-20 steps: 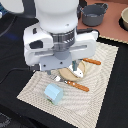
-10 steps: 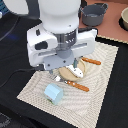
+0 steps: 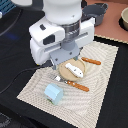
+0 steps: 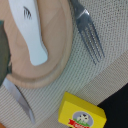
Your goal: Interact with the objects in diverse but meaningful ways.
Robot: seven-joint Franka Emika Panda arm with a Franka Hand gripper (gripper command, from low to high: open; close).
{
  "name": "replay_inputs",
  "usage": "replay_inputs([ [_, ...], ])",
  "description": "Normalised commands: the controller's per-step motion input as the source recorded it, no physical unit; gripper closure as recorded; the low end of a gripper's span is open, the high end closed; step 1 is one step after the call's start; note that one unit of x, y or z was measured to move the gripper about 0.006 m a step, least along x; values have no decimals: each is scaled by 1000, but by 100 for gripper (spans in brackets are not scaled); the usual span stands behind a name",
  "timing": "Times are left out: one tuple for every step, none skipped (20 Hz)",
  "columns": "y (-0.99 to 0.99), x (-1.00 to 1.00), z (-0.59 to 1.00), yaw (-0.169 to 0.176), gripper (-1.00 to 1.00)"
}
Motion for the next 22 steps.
replay_inputs([
  [251, -771, -120, 147, -100],
  [269, -780, -123, 141, -100],
  [257, -794, -166, 141, -100],
  [257, -817, -186, 137, -100],
  [254, -834, -209, 134, -100],
  [251, -854, -203, 133, -100],
  [229, -889, -203, 134, -100],
  [211, -917, -197, 131, -100],
  [217, -926, -174, 120, -100],
  [194, -940, -157, 114, -100],
  [180, -929, -143, 111, -100],
  [171, -903, -143, 109, -100],
  [134, -860, -146, 104, -100],
  [120, -860, -183, 100, -100],
  [80, -877, -246, 96, -100],
  [17, -871, -317, 88, -100],
  [6, -809, -300, 80, -100],
  [0, -717, -274, 68, -100],
  [0, -603, -271, 64, -100],
  [0, -457, -243, 56, -100],
  [0, -326, -217, 45, -100],
  [-51, -100, -171, 24, -100],
])
